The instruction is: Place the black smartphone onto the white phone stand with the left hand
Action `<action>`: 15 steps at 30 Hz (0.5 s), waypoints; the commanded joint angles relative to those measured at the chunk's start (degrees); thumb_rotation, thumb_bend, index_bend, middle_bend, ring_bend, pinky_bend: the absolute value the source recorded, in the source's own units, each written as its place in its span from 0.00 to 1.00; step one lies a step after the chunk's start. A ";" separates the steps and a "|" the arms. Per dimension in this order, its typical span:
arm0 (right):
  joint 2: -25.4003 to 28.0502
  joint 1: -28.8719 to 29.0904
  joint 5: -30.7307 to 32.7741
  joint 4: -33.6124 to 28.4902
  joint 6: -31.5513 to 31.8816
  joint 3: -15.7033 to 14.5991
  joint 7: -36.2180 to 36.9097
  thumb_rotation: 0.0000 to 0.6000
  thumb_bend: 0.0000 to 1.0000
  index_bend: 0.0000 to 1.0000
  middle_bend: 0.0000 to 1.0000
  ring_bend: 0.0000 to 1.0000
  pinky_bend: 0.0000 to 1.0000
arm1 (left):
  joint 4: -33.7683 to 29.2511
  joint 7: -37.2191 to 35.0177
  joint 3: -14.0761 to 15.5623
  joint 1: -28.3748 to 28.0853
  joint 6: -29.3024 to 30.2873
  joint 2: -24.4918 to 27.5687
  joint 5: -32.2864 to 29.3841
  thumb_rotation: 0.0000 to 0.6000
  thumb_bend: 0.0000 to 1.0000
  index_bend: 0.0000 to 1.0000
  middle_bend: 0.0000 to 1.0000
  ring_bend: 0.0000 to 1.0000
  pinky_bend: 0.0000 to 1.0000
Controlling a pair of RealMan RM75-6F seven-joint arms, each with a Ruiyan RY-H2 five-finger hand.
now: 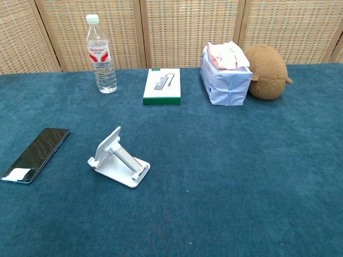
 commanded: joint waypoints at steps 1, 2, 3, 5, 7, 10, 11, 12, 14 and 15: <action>0.04 0.11 -0.04 0.05 -0.17 -0.01 0.21 1.00 0.00 0.00 0.00 0.00 0.00 | 10.29 -16.57 -4.22 -7.28 -11.29 -7.31 -3.13 1.00 1.00 0.00 0.00 0.00 0.00; 0.05 0.15 -0.14 0.09 -0.18 -0.04 0.31 1.00 0.00 0.00 0.00 0.00 0.00 | 11.90 -19.83 -4.39 -7.97 -12.62 -8.45 -2.71 1.00 1.00 0.00 0.00 0.00 0.00; 0.05 0.18 -0.22 0.13 -0.21 -0.07 0.41 1.00 0.00 0.00 0.00 0.00 0.00 | 13.25 -23.47 -4.37 -8.56 -13.97 -9.21 -1.96 1.00 1.00 0.00 0.00 0.00 0.00; 0.05 0.21 -0.27 0.17 -0.26 -0.09 0.48 1.00 0.00 0.00 0.00 0.00 0.00 | 14.47 -27.41 -4.46 -9.21 -15.37 -10.07 -1.36 1.00 1.00 0.00 0.00 0.00 0.00; 0.05 0.30 -0.22 0.24 -0.46 -0.10 0.62 1.00 0.00 0.00 0.00 0.00 0.00 | 17.55 -31.67 -4.76 -10.42 -17.17 -12.10 -0.94 1.00 1.00 0.00 0.00 0.00 0.00; 0.10 0.37 -0.23 0.31 -0.60 -0.11 0.88 1.00 0.00 0.00 0.00 0.00 0.00 | 21.33 -35.95 -5.24 -11.41 -18.30 -15.36 -1.19 1.00 1.00 0.00 0.00 0.00 0.00; 0.14 0.37 -0.21 0.31 -0.59 -0.10 1.03 1.00 0.00 0.00 0.00 0.00 0.00 | 22.77 -37.71 -5.26 -11.80 -18.94 -16.72 -1.25 1.00 1.00 0.00 0.00 0.00 0.00; 0.16 0.37 -0.20 0.32 -0.60 -0.09 1.11 1.00 0.00 0.00 0.00 0.00 0.00 | 23.44 -38.27 -5.19 -12.00 -19.18 -17.26 -1.12 1.00 1.00 0.00 0.00 0.00 0.00; 0.20 0.38 -0.10 0.39 -0.72 -0.10 1.29 1.00 0.00 0.00 0.00 0.00 0.00 | 24.87 -39.64 -5.01 -12.48 -19.67 -18.66 -0.79 1.00 1.00 0.00 0.00 0.00 0.00; 0.22 0.41 -0.05 0.43 -0.81 -0.10 1.35 1.00 0.00 0.00 0.00 0.00 0.00 | 25.36 -40.13 -4.92 -12.66 -19.78 -19.25 -0.62 1.00 1.00 0.00 0.00 0.00 0.00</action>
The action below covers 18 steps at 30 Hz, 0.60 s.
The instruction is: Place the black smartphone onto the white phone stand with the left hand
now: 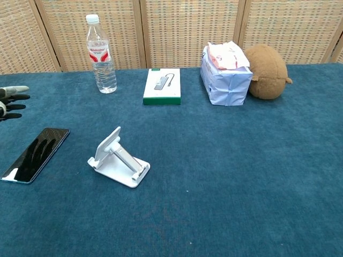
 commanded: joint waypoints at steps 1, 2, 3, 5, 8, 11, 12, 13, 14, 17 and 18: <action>0.04 0.05 0.17 0.10 -0.21 0.01 0.19 1.00 0.00 0.00 0.00 0.00 0.00 | 2.53 -2.47 -0.06 -1.47 -1.44 -2.78 0.61 1.00 1.00 0.00 0.00 0.00 0.00; 0.06 0.06 0.22 0.10 -0.26 0.02 0.28 1.00 0.00 0.00 0.00 0.00 0.00 | 2.95 -2.68 0.08 -1.61 -1.45 -3.28 0.79 1.00 1.00 0.00 0.00 0.00 0.00; 0.09 0.07 0.24 0.13 -0.27 0.03 0.37 1.00 0.00 0.00 0.00 0.00 0.00 | 3.43 -2.90 0.27 -1.78 -1.46 -3.90 1.02 1.00 1.00 0.00 0.00 0.00 0.00; 0.12 0.05 0.22 0.15 -0.21 0.03 0.48 1.00 0.00 0.00 0.00 0.00 0.00 | 4.04 -3.28 0.48 -2.03 -1.49 -4.66 1.29 1.00 1.00 0.00 0.00 0.00 0.00; 0.18 0.03 0.25 0.18 -0.20 0.03 0.68 1.00 0.00 0.00 0.00 0.00 0.00 | 4.71 -3.69 0.54 -2.35 -1.37 -5.55 1.44 1.00 1.00 0.00 0.00 0.00 0.00; 0.21 0.05 0.50 0.27 -0.28 0.15 0.91 1.00 0.00 0.00 0.00 0.00 0.00 | 5.20 -3.89 0.73 -2.33 -1.05 -6.00 1.53 1.00 1.00 0.00 0.00 0.00 0.00; 0.23 0.07 0.60 0.30 -0.36 0.16 0.98 1.00 0.00 0.00 0.00 0.00 0.00 | 5.30 -3.98 0.73 -2.28 -0.90 -6.14 1.43 1.00 1.00 0.00 0.00 0.00 0.00; 0.25 0.08 0.64 0.31 -0.41 0.18 1.05 1.00 0.00 0.00 0.00 0.00 0.00 | 5.38 -3.92 0.75 -2.25 -0.87 -6.18 1.31 1.00 1.00 0.00 0.00 0.00 0.00; 0.26 0.09 0.65 0.32 -0.45 0.18 1.08 1.00 0.00 0.00 0.00 0.00 0.00 | 5.49 -3.82 0.75 -2.21 -0.85 -6.22 1.15 1.00 1.00 0.00 0.00 0.00 0.00; 0.29 0.12 0.68 0.31 -0.50 0.18 1.12 1.00 0.00 0.00 0.00 0.00 0.00 | 5.59 -3.84 0.78 -2.10 -1.04 -6.32 0.72 1.00 1.00 0.00 0.00 0.00 0.00; 0.32 0.12 0.71 0.27 -0.54 0.17 1.14 1.00 0.00 0.00 0.00 0.00 0.00 | 5.51 -4.02 0.88 -2.07 -1.23 -6.29 0.66 1.00 1.00 0.00 0.00 0.00 0.00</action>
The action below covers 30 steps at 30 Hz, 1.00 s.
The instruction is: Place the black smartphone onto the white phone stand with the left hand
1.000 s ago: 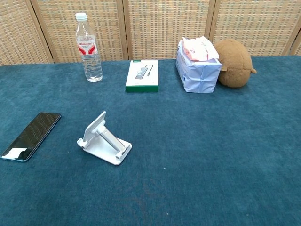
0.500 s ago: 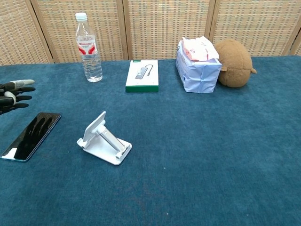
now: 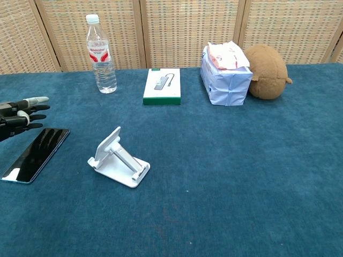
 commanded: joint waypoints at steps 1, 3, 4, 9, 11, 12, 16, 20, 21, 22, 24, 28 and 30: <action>0.05 0.00 0.06 -0.07 -0.04 0.00 0.04 1.00 0.00 0.00 0.00 0.00 0.00 | -0.10 -0.31 0.17 0.07 -0.31 0.02 -0.14 1.00 1.00 0.00 0.00 0.00 0.00; 0.08 -0.04 0.09 -0.09 -0.01 -0.01 0.06 1.00 0.00 0.00 0.00 0.00 0.00 | -0.17 -0.57 0.29 0.15 -0.41 0.00 -0.17 1.00 1.00 0.00 0.00 0.00 0.00; 0.09 -0.05 0.10 -0.10 0.01 0.00 0.08 1.00 0.00 0.00 0.00 0.00 0.00 | -0.18 -0.71 0.37 0.22 -0.43 0.02 -0.17 1.00 1.00 0.00 0.00 0.00 0.00; 0.22 -0.10 0.17 -0.18 0.02 0.01 0.32 1.00 0.00 0.00 0.00 0.00 0.00 | -0.02 -1.62 1.11 0.58 -0.50 -0.01 0.33 1.00 1.00 0.00 0.00 0.00 0.00; 0.25 -0.09 0.21 -0.17 0.00 0.03 0.43 1.00 0.00 0.00 0.00 0.00 0.00 | 0.14 -1.88 1.38 0.64 -0.40 -0.14 0.66 1.00 1.00 0.00 0.00 0.00 0.00; 0.27 -0.10 0.23 -0.18 0.00 0.04 0.50 1.00 0.00 0.00 0.00 0.00 0.00 | 0.19 -1.99 1.48 0.63 -0.37 -0.22 0.80 1.00 1.00 0.00 0.00 0.00 0.00; 0.40 -0.15 0.32 -0.16 0.04 0.10 0.86 1.00 0.00 0.00 0.00 0.00 0.00 | 0.12 -2.31 1.96 0.45 -0.21 -0.54 1.60 1.00 1.00 0.00 0.00 0.00 0.00; 0.48 -0.15 0.34 -0.10 0.04 0.13 1.12 1.00 0.00 0.00 0.00 0.00 0.00 | -0.81 -2.24 2.45 0.30 0.48 -0.47 2.62 1.00 1.00 0.00 0.00 0.00 0.00; 0.50 -0.15 0.30 -0.11 0.04 0.12 1.17 1.00 0.00 0.00 0.00 0.00 0.00 | -1.03 -2.17 2.70 0.36 0.94 -0.43 3.06 1.00 1.00 0.00 0.00 0.00 0.00; 0.51 -0.15 0.27 -0.11 0.04 0.10 1.21 1.00 0.00 0.00 0.00 0.00 0.00 | -1.37 -2.16 2.93 0.37 1.32 -0.38 3.52 1.00 1.00 0.00 0.00 0.00 0.00; 0.53 -0.15 0.22 -0.13 0.03 0.07 1.23 1.00 0.00 0.00 0.00 0.00 0.00 | -1.97 -2.17 3.34 0.35 1.95 -0.28 4.29 1.00 1.00 0.00 0.00 0.00 0.00; 0.64 -0.22 0.06 -0.27 0.20 0.00 1.24 1.00 0.00 0.00 0.00 0.00 0.00 | -3.29 -1.58 3.95 0.01 2.63 -0.48 5.26 1.00 1.00 0.00 0.00 0.00 0.00; 0.73 -0.35 -0.21 -0.44 0.56 -0.05 1.26 1.00 0.00 0.00 0.00 0.00 0.00 | -4.08 -1.06 4.27 -0.41 2.59 -0.75 5.73 1.00 1.00 0.00 0.00 0.00 0.00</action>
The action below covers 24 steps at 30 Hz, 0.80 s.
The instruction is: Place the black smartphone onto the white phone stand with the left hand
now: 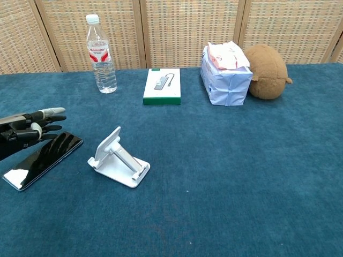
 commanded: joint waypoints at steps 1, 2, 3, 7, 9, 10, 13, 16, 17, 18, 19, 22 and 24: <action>0.12 -0.17 -0.33 -0.20 0.40 -0.09 0.05 1.00 0.00 0.00 0.00 0.00 0.00 | -1.09 0.83 0.31 -0.68 -0.19 -0.34 0.47 1.00 1.00 0.00 0.00 0.00 0.00; 0.18 -0.22 -0.43 -0.27 0.52 -0.12 0.08 1.00 0.00 0.00 0.00 0.00 0.00 | -1.55 1.16 0.36 -0.88 -0.35 -0.37 0.43 1.00 1.00 0.00 0.00 0.00 0.00; 0.22 -0.26 -0.47 -0.31 0.60 -0.13 0.12 1.00 0.00 0.00 0.00 0.00 0.00 | -1.90 1.50 0.41 -1.00 -0.40 -0.40 0.37 1.00 1.00 0.00 0.00 0.00 0.00; 0.34 -0.30 -0.46 -0.36 0.60 -0.14 0.33 1.00 0.00 0.00 0.00 0.00 0.00 | -3.37 2.70 0.91 -1.58 -0.82 -0.36 0.73 1.00 1.00 0.00 0.00 0.00 0.00; 0.40 -0.30 -0.40 -0.34 0.53 -0.13 0.50 1.00 0.00 0.00 0.00 0.00 0.00 | -3.69 2.46 1.79 -1.39 -0.82 0.09 1.35 1.00 1.00 0.00 0.00 0.00 0.00; 0.44 -0.30 -0.37 -0.33 0.52 -0.11 0.63 1.00 0.00 0.00 0.00 0.00 0.00 | -3.98 2.23 2.31 -1.43 -0.61 0.32 2.07 1.00 1.00 0.00 0.00 0.00 0.00; 0.55 -0.30 -0.30 -0.29 0.46 -0.06 0.99 1.00 0.00 0.00 0.00 0.00 0.00 | -4.07 1.06 4.09 -1.10 0.70 0.99 4.20 1.00 1.00 0.00 0.00 0.00 0.00; 0.60 -0.29 -0.28 -0.22 0.38 -0.08 1.20 1.00 0.00 0.00 0.00 0.00 0.00 | -4.52 -0.38 5.50 -1.43 1.34 1.52 6.15 1.00 1.00 0.00 0.00 0.00 0.00; 0.62 -0.30 -0.32 -0.24 0.40 -0.09 1.27 1.00 0.00 0.00 0.00 0.00 0.00 | -4.58 -0.96 6.23 -1.47 1.61 1.79 6.88 1.00 1.00 0.00 0.00 0.00 0.00; 0.63 -0.31 -0.36 -0.24 0.42 -0.10 1.29 1.00 0.00 0.00 0.00 0.00 0.00 | -4.53 -1.38 6.73 -1.48 1.90 1.91 7.40 1.00 1.00 0.00 0.00 0.00 0.00; 0.63 -0.32 -0.39 -0.24 0.46 -0.11 1.27 1.00 0.00 0.00 0.00 0.00 0.00 | -4.48 -1.72 7.14 -1.53 2.24 1.95 7.88 1.00 1.00 0.00 0.00 0.00 0.00; 0.60 -0.33 -0.46 -0.25 0.51 -0.13 1.24 1.00 0.00 0.00 0.00 0.00 0.00 | -4.33 -2.31 8.23 -1.41 3.82 1.97 9.10 1.00 1.00 0.00 0.00 0.00 0.00; 0.60 -0.30 -0.38 -0.24 0.45 -0.10 1.25 1.00 0.00 0.00 0.00 0.00 0.00 | -4.42 -2.23 8.66 -1.25 5.04 2.00 9.67 1.00 1.00 0.00 0.00 0.00 0.00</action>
